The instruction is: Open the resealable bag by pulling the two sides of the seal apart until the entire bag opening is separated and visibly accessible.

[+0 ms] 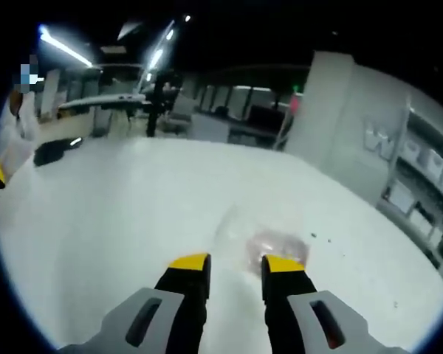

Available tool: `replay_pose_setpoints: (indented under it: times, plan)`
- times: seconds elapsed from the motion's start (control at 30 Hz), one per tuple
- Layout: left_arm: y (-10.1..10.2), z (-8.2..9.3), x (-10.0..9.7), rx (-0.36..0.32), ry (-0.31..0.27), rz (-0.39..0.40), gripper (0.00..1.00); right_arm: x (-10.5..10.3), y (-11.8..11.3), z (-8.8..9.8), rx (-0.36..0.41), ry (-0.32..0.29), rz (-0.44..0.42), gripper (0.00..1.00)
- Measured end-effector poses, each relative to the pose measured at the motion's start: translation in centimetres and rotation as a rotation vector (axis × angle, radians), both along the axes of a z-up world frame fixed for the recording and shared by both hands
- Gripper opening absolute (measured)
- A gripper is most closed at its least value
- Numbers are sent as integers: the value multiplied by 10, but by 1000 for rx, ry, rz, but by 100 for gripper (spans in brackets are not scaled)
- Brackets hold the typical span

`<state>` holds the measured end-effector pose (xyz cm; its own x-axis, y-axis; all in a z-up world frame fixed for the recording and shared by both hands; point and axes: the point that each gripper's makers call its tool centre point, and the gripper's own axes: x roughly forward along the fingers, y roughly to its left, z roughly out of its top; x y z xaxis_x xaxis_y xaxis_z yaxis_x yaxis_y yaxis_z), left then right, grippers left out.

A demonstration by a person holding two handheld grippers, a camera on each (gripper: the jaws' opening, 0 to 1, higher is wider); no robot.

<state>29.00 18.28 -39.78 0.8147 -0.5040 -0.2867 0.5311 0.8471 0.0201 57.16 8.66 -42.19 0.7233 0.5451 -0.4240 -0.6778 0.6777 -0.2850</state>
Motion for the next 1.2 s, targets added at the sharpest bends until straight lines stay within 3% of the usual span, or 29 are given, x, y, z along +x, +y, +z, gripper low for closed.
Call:
replay_pose_setpoints:
  times: [0.3, 0.5, 1.2]
  plan:
    - [5, -2, 1, -10, 0, 11, 82, 7, 7, -1, -14, -16, 34, 21]
    - [8, -3, 2, -13, 2, 15, 82, 13, 11, 2, -83, -77, 71, 21]
    - [19, -4, 3, -21, 2, 42, 82, 14, 20, -15, -123, -66, 100, 21]
